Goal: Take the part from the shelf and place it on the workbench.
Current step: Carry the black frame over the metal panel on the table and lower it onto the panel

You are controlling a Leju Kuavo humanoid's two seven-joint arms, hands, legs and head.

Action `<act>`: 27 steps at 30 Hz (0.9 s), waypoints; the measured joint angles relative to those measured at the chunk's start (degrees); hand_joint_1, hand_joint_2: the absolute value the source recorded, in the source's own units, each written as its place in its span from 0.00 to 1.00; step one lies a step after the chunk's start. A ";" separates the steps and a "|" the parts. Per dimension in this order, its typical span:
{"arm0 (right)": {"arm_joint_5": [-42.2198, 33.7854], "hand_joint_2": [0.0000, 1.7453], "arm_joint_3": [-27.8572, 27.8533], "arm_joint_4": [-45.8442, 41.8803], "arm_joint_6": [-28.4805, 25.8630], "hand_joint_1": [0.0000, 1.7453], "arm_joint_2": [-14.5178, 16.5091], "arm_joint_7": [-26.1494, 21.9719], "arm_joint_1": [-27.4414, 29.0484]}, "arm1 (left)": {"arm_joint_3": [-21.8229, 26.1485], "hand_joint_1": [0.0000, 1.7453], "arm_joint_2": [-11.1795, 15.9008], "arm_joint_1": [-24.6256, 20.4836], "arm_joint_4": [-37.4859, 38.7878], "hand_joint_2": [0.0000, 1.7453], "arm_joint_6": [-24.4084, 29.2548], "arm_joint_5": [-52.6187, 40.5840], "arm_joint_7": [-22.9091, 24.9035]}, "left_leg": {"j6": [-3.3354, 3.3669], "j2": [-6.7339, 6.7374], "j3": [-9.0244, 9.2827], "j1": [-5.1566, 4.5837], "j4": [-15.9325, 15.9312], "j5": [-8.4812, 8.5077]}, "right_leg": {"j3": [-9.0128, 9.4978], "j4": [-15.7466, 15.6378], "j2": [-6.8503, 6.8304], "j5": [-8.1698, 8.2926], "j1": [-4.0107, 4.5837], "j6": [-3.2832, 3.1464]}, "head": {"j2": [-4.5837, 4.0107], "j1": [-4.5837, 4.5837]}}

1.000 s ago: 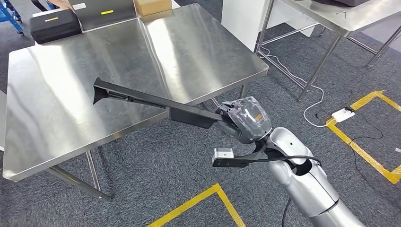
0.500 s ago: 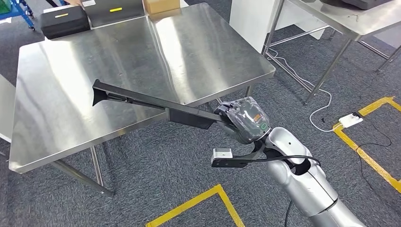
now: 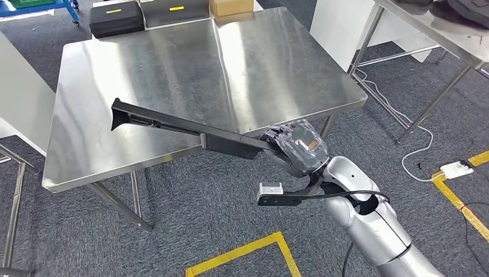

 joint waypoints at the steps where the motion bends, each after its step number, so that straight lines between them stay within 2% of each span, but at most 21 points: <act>1: 0.00 1.00 0.04 0.00 0.00 1.00 0.01 -0.03 0.01 | -0.02 0.00 0.01 0.08 -0.01 1.00 0.00 0.00 0.00 | -0.28 -0.19 -0.11 -0.06 0.05 -0.01 | 0.07 -0.14 -0.14 0.07 0.16 -0.32 | 0.00 -0.01; 3: 0.01 1.00 0.09 0.01 0.00 1.00 0.02 -0.05 0.00 | -0.03 0.00 0.10 0.31 -0.01 1.00 0.01 0.00 0.00 | -0.83 -0.10 -0.32 0.11 0.25 -0.19 | 0.16 -0.25 -0.58 0.28 -0.11 -0.97 | 0.00 -0.04; 4: 0.01 1.00 0.10 0.00 0.00 1.00 0.05 -0.05 -0.03 | -0.04 0.00 0.14 0.40 -0.01 1.00 0.02 0.00 0.00 | -1.16 0.59 -0.73 0.18 1.20 -0.94 | 0.26 -0.37 -0.82 0.37 -0.29 -1.43 | 0.00 -0.16; 5: 0.00 1.00 0.10 0.00 0.00 1.00 0.08 -0.06 -0.05 | -0.04 0.00 0.18 0.44 -0.01 1.00 0.03 0.00 0.00 | -1.49 1.51 -1.67 0.27 3.31 -2.32 | 0.35 -0.50 -1.05 0.45 -0.46 -1.86 | 0.00 -0.31; 7: -0.02 1.00 0.13 0.01 0.00 1.00 0.14 -0.07 -0.01 | -0.06 0.00 0.15 0.45 -0.01 1.00 0.04 0.00 0.00 | -2.08 3.24 -5.11 0.47 10.63 -6.19 | 0.38 -0.53 -1.56 0.41 -0.35 -2.39 | 0.00 -0.60; 8: -0.02 1.00 0.17 0.03 0.00 1.00 0.12 -0.08 0.08 | -0.07 0.00 0.15 0.46 -0.01 1.00 0.03 0.00 0.00 | -2.29 3.52 -6.90 0.57 14.22 -7.57 | 0.37 -0.52 -1.86 0.38 -0.29 -2.44 | 0.00 -0.60; 9: -0.01 1.00 0.22 0.04 0.00 1.00 0.11 -0.08 0.17 | -0.08 0.00 0.14 0.49 -0.01 1.00 0.01 0.00 0.00 | -2.43 3.65 -8.00 0.63 16.27 -7.95 | 0.36 -0.50 -2.17 0.35 -0.26 -2.45 | 0.00 -0.60; 10: -0.01 1.00 0.27 0.05 0.00 1.00 0.10 -0.09 0.24 | -0.09 0.00 0.16 0.52 -0.01 1.00 -0.02 0.01 0.00 | -2.51 3.75 -8.03 0.68 16.13 -7.20 | 0.38 -0.49 -2.47 0.33 -0.25 -2.46 | 0.00 -0.62; 11: -0.01 1.00 0.30 0.05 0.00 1.00 0.10 -0.10 0.29 | -0.11 0.00 0.20 0.53 -0.01 1.00 -0.05 0.03 0.00 | -2.50 3.95 -6.82 0.75 13.55 -5.44 | 0.42 -0.49 -2.75 0.29 -0.25 -2.46 | 0.00 -0.62; 13: 0.00 1.00 0.27 0.05 -0.02 1.00 0.10 -0.11 0.30 | -0.20 0.00 0.31 0.50 -0.08 1.00 -0.09 0.10 0.01 | -2.28 5.12 -2.69 0.73 5.39 -1.82 | 0.54 -0.48 -3.21 0.15 -0.06 -2.30 | 0.00 -0.63; 14: 0.02 1.00 0.24 0.05 -0.04 1.00 0.10 -0.11 0.29 | -0.30 0.00 0.34 0.47 -0.15 1.00 -0.09 0.14 0.02 | -2.03 5.51 -1.18 0.63 2.34 -0.80 | 0.57 -0.46 -3.43 0.06 0.15 -2.13 | 0.00 -0.57; 15: 0.04 1.00 0.21 0.05 -0.07 1.00 0.10 -0.10 0.29 | -0.41 0.00 0.35 0.44 -0.22 1.00 -0.09 0.17 0.05 | -1.77 5.73 -0.46 0.48 0.81 -0.51 | 0.59 -0.47 -3.63 -0.02 0.36 -1.94 | 0.00 -0.55; 18: 0.12 1.00 0.14 0.04 -0.13 1.00 0.11 -0.10 0.39 | -0.67 0.00 0.33 0.45 -0.32 1.00 -0.08 0.32 0.18 | -0.74 4.78 -0.37 0.23 0.29 -0.38 | 0.63 -0.46 -4.16 -0.24 0.63 -1.06 | 0.00 -0.51; 20: 0.16 1.00 0.02 0.02 -0.16 1.00 0.07 -0.10 0.51 | -0.80 0.00 0.33 0.43 -0.40 1.00 -0.07 0.52 0.25 | 0.17 4.20 -0.03 0.37 -0.21 0.02 | -0.48 2.02 -3.31 -1.70 0.57 -0.84 | 0.00 -0.39; 22: 0.15 1.00 -0.09 0.02 -0.17 1.00 -0.01 -0.10 0.74 | -0.92 0.00 0.38 0.36 -0.45 1.00 -0.05 0.70 0.28 | 0.71 3.55 0.11 0.43 -0.40 0.20 | -3.95 9.21 -2.07 -4.83 0.39 -1.23 | 0.00 -0.22; 24: 0.16 1.00 -0.09 0.07 -0.17 1.00 -0.11 -0.09 1.16 | -0.97 0.00 0.40 0.34 -0.46 1.00 -0.04 0.76 0.32 | 0.79 2.71 0.08 0.38 -0.39 0.20 | -7.59 16.37 -1.58 -7.13 0.32 -1.17 | 0.00 -0.20; 25: 0.17 1.00 -0.09 0.10 -0.17 1.00 -0.16 -0.08 1.37 | -1.00 0.00 0.39 0.35 -0.46 1.00 -0.04 0.76 0.34 | 0.80 2.26 0.08 0.35 -0.36 0.20 | -8.15 17.31 -1.48 -7.08 0.33 -0.90 | 0.00 -0.19; 26: 0.19 1.00 -0.09 0.13 -0.17 1.00 -0.21 -0.08 1.51 | -1.03 0.00 0.37 0.36 -0.46 1.00 -0.02 0.76 0.37 | 0.78 1.80 0.11 0.34 -0.34 0.20 | -7.48 15.78 -1.40 -6.10 0.31 -0.53 | 0.00 -0.16; 27: 0.19 1.00 -0.10 0.14 -0.18 1.00 -0.25 -0.08 1.56 | -1.09 0.00 0.32 0.37 -0.47 1.00 0.01 0.76 0.37 | 0.75 1.36 0.16 0.35 -0.31 0.21 | -5.69 12.04 -1.20 -4.44 0.23 -0.17 | 0.00 -0.15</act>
